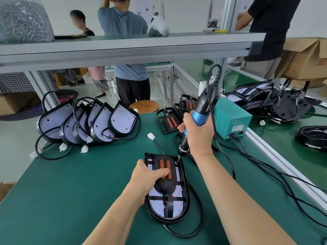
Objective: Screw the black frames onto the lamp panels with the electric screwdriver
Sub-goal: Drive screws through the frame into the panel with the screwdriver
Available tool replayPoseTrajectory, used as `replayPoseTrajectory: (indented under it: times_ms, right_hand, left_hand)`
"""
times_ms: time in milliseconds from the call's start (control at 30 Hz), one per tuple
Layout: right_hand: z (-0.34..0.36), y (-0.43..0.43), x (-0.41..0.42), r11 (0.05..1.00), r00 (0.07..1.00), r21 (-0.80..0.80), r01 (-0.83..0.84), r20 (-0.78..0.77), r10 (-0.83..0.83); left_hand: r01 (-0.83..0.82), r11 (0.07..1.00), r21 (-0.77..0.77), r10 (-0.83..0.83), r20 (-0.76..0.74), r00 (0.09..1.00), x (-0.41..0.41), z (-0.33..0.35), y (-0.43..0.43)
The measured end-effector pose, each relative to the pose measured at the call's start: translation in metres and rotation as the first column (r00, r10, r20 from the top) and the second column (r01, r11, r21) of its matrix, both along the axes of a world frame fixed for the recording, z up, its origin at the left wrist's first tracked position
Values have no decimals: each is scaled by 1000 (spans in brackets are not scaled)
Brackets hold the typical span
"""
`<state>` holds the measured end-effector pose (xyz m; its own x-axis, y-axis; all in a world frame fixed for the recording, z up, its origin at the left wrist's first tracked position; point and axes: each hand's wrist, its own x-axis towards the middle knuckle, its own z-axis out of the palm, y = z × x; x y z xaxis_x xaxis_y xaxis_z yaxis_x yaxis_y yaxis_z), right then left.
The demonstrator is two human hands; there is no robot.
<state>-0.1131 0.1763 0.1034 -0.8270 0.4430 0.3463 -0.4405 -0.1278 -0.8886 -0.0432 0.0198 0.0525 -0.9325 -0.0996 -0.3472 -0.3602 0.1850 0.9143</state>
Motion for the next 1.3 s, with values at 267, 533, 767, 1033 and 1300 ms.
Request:
replayPoseTrajectory:
  times_ms: [267,533,767,1033,1300]
  right_hand:
    - [-13,5,8,998,998,-27,-61,-24,60]
    - [-5,9,11,969,980,-149,-199,-47,194]
    - [11,30,18,942,954,-168,-291,-130,271]
    - [26,103,37,788,925,-487,-377,-154,348]
    - [-47,156,69,710,996,-699,-84,-28,90]
  left_hand:
    - [5,1000,14,-5,-9,1000,1,3,0]
    - [3,1000,25,-3,15,1000,4,10,0]
    - [12,1000,14,-13,30,999,4,9,-2]
    - [41,988,-152,-35,43,998,8,17,-1]
    - [-220,624,-750,-344,-516,784,10,25,42]
